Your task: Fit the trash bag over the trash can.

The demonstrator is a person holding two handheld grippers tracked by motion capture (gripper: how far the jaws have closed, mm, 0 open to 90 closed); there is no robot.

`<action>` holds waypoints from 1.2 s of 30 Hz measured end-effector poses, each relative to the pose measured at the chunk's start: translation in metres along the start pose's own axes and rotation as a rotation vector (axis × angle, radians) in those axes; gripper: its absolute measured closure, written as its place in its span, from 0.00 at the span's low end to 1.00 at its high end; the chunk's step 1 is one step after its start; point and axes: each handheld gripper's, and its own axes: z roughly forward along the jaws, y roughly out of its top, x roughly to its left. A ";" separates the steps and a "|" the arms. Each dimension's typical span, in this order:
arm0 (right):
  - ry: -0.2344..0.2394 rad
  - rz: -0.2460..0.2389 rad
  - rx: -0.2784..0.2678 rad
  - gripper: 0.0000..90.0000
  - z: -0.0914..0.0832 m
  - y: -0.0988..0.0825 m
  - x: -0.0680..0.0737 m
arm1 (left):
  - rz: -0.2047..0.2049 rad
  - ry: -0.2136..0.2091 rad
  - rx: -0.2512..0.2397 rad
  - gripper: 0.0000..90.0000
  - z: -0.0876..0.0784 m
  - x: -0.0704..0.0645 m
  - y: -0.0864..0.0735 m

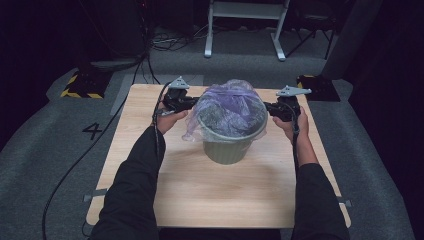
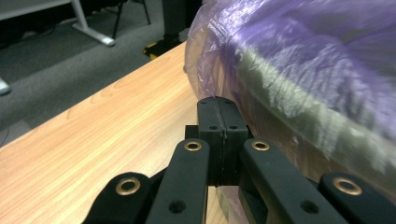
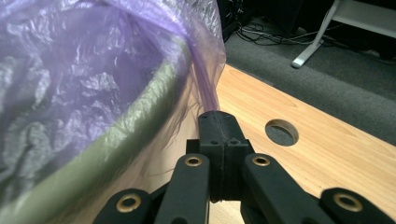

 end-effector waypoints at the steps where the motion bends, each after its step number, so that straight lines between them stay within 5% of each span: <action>1: -0.003 0.006 0.002 1.00 0.001 0.000 0.000 | -0.008 0.019 0.009 1.00 0.002 0.000 0.001; 13: 0.013 0.044 0.058 1.00 0.014 -0.008 0.001 | -0.083 0.010 0.100 1.00 0.034 -0.001 -0.004; 23: 0.016 0.061 0.118 1.00 0.018 -0.026 -0.004 | -0.082 -0.028 0.226 0.95 0.038 0.000 -0.014; 25: 0.026 0.075 0.088 1.00 0.014 -0.030 -0.006 | -0.074 -0.013 0.140 0.86 0.024 0.001 -0.017; 28: 0.024 0.077 0.056 1.00 0.006 -0.030 -0.005 | -0.087 0.057 0.108 0.61 0.008 0.002 -0.017; 30: 0.014 0.070 0.043 1.00 0.000 -0.030 -0.005 | -0.066 0.088 0.032 0.51 -0.011 -0.002 -0.019; 36: 0.018 0.054 -0.038 0.89 -0.024 -0.033 -0.009 | -0.010 0.100 -0.106 0.31 -0.066 -0.008 -0.035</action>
